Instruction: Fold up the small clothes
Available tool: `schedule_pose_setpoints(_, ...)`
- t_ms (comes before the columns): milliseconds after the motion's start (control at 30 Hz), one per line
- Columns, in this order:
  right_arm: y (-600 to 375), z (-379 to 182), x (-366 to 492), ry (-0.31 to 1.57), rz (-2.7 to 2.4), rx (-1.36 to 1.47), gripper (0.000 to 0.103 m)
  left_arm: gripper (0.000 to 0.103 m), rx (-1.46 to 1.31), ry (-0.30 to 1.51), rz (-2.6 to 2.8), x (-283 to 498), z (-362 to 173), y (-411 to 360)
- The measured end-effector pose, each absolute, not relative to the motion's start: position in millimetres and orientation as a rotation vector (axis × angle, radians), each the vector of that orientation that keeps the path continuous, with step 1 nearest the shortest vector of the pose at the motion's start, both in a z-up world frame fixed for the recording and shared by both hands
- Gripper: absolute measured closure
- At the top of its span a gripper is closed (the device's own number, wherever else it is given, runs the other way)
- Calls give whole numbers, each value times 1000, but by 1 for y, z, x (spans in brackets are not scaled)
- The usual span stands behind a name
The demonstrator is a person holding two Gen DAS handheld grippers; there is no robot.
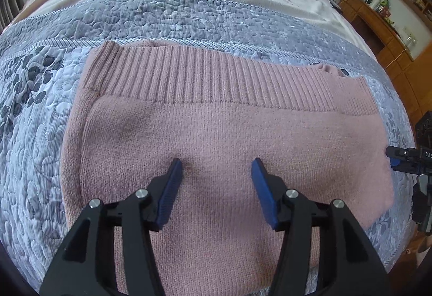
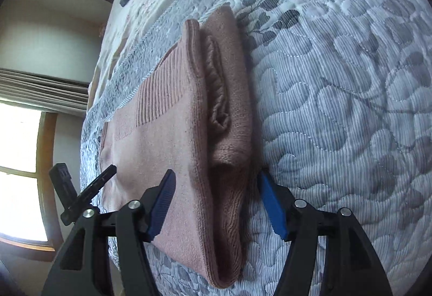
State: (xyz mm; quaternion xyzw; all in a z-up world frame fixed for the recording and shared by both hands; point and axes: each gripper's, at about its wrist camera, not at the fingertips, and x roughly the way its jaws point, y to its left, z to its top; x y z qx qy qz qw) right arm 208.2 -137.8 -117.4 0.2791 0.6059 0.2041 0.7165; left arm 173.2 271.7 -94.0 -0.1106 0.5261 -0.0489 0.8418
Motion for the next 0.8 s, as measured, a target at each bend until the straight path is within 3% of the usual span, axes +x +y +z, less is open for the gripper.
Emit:
schedule_pose_setpoints(133, -139, -126, 214, 1319, 487, 690, 41, 49, -252, 1113, -104, 174, -97, 273)
schedule_pose_setpoints(267, -143, -133, 216, 1311, 459, 695, 70, 49, -252, 1115, -103, 175, -98, 273)
schedule_pose_setpoints(300, -145, -135, 216, 1309, 463, 705, 72, 49, -252, 1116, -104, 175, -98, 273)
schedule_pose_setpoints(800, -140, -134, 218, 1289, 453, 676, 78, 48, -253, 1112, -111, 174, -103, 273)
